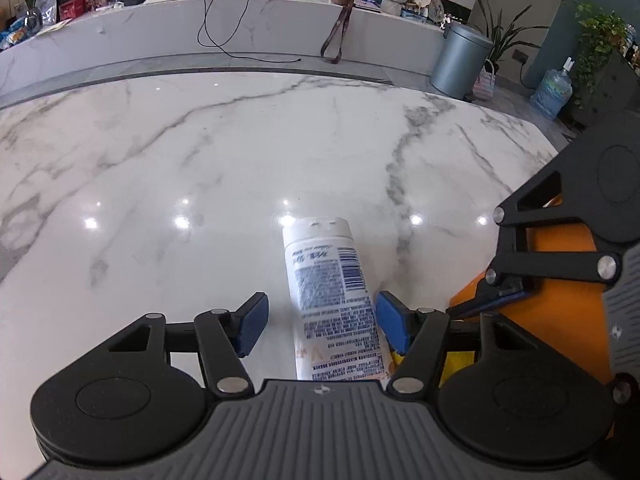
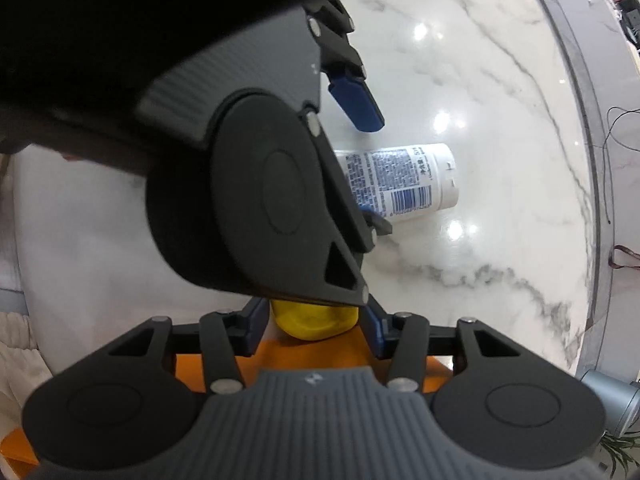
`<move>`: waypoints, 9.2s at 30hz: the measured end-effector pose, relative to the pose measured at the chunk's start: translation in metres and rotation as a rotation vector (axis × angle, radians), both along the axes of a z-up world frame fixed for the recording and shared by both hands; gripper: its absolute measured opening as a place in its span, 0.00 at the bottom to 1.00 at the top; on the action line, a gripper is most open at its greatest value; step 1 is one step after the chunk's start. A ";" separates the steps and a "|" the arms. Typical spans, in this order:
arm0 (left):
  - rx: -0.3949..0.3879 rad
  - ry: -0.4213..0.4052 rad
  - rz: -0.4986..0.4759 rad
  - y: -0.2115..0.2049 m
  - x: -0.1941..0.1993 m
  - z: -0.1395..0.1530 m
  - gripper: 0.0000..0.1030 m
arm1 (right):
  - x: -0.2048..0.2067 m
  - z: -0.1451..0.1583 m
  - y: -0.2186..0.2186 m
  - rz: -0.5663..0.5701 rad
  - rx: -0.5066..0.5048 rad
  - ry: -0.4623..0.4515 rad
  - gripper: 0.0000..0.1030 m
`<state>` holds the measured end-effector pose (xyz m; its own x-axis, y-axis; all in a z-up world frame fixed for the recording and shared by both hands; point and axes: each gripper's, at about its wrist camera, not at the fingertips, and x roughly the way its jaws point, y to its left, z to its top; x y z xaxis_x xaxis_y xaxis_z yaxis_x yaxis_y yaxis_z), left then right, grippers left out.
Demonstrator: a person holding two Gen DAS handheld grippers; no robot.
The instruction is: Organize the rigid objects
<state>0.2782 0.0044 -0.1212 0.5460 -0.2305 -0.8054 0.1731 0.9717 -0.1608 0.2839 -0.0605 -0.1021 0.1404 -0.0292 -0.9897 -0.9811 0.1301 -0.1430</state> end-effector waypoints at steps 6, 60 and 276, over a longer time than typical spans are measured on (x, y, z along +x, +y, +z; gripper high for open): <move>0.057 0.010 -0.002 0.000 -0.001 0.001 0.63 | 0.001 -0.006 0.001 0.004 -0.005 0.020 0.53; 0.154 0.052 -0.078 0.024 -0.041 0.004 0.59 | -0.041 0.003 0.025 0.029 -0.046 0.095 0.62; 0.066 -0.358 0.074 -0.095 -0.231 0.090 0.98 | -0.278 0.077 -0.255 -1.276 0.793 -0.745 0.90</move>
